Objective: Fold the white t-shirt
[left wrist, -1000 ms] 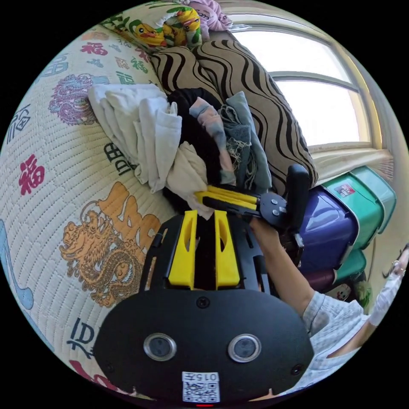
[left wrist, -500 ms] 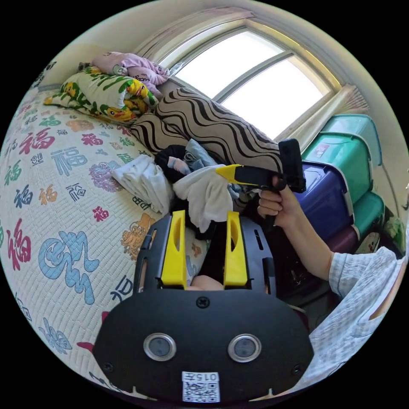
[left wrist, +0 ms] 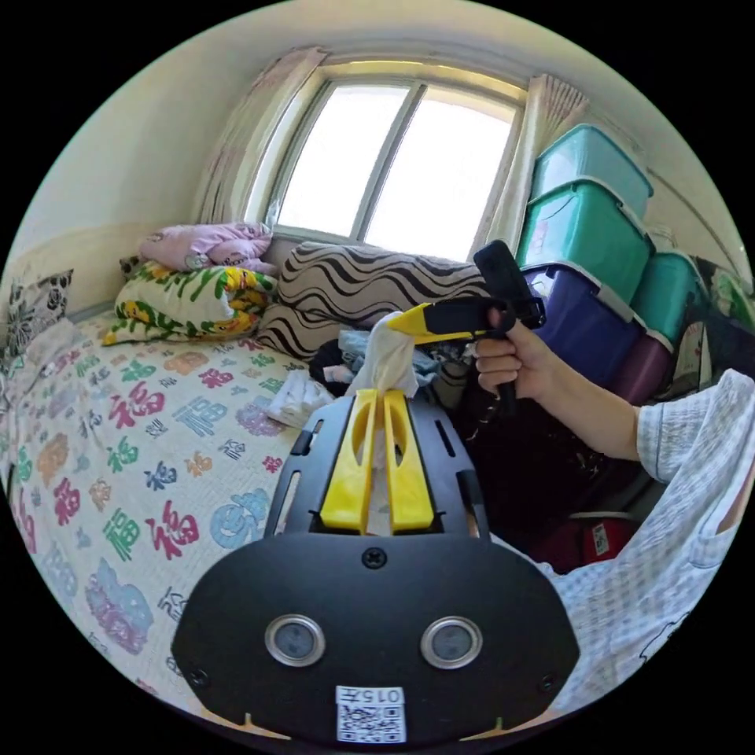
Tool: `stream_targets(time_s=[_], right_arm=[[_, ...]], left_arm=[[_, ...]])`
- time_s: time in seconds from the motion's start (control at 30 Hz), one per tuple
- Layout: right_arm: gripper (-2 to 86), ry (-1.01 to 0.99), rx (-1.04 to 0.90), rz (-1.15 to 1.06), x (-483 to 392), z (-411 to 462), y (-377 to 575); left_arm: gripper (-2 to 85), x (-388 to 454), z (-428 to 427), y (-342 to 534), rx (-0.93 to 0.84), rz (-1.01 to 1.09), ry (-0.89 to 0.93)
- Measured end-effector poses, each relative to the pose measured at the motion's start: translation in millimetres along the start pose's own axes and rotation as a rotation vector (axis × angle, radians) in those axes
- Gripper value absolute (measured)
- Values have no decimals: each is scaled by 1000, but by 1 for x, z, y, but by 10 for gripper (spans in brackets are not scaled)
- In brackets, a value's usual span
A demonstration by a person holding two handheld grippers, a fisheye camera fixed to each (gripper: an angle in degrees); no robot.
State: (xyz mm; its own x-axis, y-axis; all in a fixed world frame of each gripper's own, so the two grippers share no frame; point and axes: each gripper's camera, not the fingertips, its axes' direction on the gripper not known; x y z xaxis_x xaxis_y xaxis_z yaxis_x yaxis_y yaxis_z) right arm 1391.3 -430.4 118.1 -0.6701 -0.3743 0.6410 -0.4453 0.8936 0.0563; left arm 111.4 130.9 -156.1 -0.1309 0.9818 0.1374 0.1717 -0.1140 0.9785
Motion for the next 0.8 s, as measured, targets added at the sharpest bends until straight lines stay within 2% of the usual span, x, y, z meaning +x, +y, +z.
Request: stream_targets(time_s=[0.07, 0.13, 0.37, 0.5, 0.6, 0.73, 0.8], right_arm=[[2, -176, 106, -16, -17, -4, -15], [4, -204, 136, -27, -31, 1, -32], [9, -147, 50, -130, -84, 59, -45], [10, -195, 71, -132, -93, 70, -31], [11, -160, 75, -186, -112, 76, -30], [15, -55, -5, -315, -143, 109, -43], [19, -86, -73, -297, -140, 143, -52]], left_arm=[[-3, 8, -58, -21, 104, 32, -75], [-3, 11, -98, -42, 138, 38, -107], [-1, 53, -197, -78, -44, 169, -354], [-1, 76, -222, -64, -49, 208, -340], [-3, 88, -243, -54, 33, 200, -306], [-4, 83, -274, -39, 164, 114, -257], [-4, 73, -285, -25, 208, 43, -236]])
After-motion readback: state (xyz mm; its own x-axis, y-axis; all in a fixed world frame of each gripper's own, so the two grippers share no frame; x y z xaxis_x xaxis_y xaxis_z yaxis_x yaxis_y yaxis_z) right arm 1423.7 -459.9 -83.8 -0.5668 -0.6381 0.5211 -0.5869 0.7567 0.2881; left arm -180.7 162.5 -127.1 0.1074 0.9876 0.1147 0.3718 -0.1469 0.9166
